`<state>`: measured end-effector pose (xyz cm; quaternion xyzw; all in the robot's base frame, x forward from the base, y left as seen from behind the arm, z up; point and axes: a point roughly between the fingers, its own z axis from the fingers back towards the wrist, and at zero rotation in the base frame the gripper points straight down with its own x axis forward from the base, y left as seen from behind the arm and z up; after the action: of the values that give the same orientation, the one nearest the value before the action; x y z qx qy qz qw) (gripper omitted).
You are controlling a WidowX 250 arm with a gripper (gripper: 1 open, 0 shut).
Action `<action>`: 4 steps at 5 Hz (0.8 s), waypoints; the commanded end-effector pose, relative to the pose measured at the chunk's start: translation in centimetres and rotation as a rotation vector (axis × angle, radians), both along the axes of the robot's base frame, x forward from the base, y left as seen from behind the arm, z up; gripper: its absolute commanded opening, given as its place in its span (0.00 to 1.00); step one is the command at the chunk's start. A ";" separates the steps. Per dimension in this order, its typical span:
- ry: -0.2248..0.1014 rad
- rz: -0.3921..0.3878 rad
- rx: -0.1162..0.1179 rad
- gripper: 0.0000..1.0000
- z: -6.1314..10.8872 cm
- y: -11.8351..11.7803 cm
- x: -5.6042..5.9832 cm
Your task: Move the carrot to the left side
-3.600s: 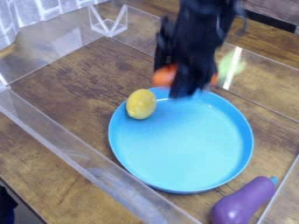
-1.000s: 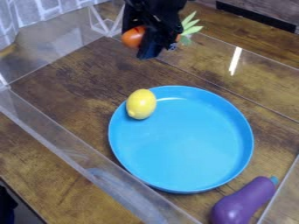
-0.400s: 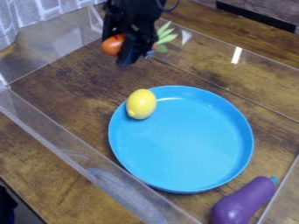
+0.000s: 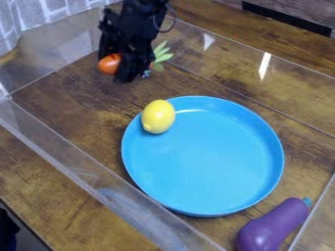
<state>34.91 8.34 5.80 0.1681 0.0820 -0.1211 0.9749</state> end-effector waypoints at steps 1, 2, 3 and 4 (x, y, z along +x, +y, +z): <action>-0.072 0.029 0.014 0.00 1.2 2.3 1.5; -0.062 0.045 0.021 0.00 0.1 3.7 2.1; -0.063 0.050 0.017 0.00 -0.3 4.1 2.2; -0.074 0.050 0.008 0.00 0.0 4.0 2.0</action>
<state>36.37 11.56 3.48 0.1669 0.0826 -0.1039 0.9770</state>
